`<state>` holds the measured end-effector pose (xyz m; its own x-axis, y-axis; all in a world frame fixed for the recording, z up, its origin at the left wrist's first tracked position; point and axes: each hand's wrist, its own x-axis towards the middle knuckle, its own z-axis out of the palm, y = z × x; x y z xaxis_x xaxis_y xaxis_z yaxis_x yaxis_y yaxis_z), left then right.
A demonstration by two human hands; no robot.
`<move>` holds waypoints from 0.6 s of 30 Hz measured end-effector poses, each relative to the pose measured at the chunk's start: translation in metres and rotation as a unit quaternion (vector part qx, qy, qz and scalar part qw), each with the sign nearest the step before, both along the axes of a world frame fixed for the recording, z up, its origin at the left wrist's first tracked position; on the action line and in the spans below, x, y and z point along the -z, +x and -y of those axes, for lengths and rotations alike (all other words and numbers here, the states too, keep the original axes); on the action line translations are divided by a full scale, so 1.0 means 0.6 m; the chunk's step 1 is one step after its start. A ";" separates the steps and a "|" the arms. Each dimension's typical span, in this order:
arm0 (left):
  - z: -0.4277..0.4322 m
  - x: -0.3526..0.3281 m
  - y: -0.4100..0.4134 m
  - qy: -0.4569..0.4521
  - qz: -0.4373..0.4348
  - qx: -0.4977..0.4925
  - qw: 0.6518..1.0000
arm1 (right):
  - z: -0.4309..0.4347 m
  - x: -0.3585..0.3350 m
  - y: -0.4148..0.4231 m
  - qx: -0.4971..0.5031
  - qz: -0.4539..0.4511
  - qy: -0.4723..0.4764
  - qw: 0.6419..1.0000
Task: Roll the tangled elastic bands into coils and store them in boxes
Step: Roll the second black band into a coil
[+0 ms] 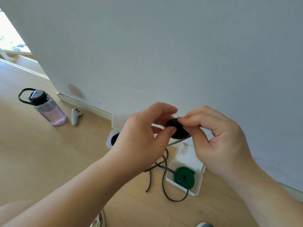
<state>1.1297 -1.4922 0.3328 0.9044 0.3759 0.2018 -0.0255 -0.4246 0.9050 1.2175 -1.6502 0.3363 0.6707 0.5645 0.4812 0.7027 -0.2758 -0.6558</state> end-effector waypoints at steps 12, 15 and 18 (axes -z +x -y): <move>-0.004 -0.010 0.006 -0.325 0.034 -0.031 0.945 | -0.010 -0.025 -0.001 0.016 -0.275 0.185 0.944; 0.007 -0.009 0.006 -0.394 0.017 -0.027 0.919 | -0.010 -0.021 -0.006 0.025 -0.247 0.154 0.956; 0.011 0.001 0.006 -0.230 -0.054 -0.047 0.970 | -0.007 -0.010 -0.004 0.031 -0.189 0.094 0.977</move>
